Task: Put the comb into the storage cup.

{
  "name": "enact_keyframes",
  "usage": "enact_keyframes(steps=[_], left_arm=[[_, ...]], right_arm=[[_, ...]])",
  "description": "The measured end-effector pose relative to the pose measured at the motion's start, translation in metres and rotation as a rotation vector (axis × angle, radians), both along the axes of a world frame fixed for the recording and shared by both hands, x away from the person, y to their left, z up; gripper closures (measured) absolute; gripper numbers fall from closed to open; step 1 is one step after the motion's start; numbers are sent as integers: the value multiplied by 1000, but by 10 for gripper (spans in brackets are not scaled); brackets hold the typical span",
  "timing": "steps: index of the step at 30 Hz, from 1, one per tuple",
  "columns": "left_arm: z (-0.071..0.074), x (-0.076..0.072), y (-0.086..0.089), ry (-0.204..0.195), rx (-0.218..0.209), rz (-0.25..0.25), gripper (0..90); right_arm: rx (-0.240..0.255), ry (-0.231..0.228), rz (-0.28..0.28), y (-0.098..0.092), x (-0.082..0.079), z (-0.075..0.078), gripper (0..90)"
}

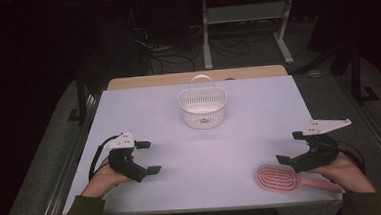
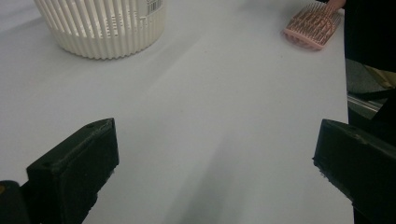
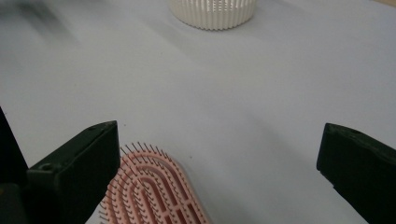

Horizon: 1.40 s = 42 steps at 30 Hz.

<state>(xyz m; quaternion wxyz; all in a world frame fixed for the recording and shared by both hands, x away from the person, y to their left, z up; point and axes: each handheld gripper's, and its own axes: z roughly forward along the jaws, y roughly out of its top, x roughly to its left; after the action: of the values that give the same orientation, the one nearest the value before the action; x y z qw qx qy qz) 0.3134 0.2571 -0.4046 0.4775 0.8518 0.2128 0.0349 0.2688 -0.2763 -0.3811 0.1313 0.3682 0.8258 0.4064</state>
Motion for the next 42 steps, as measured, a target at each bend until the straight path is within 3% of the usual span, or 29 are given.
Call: enact_keyframes(steps=[18, 25, 42], left_arm=[[-2, 0, 0, 2, 5, 6, 1], [-2, -1, 1, 5, 8, 13, 1], [-5, -1, -1, 11, 16, 12, 1]], right_arm=[[-12, 12, -26, -32, -13, -4, 0], [-17, 8, -13, -39, -17, -7, 0], [-52, 63, 25, -51, -30, -23, 37]])
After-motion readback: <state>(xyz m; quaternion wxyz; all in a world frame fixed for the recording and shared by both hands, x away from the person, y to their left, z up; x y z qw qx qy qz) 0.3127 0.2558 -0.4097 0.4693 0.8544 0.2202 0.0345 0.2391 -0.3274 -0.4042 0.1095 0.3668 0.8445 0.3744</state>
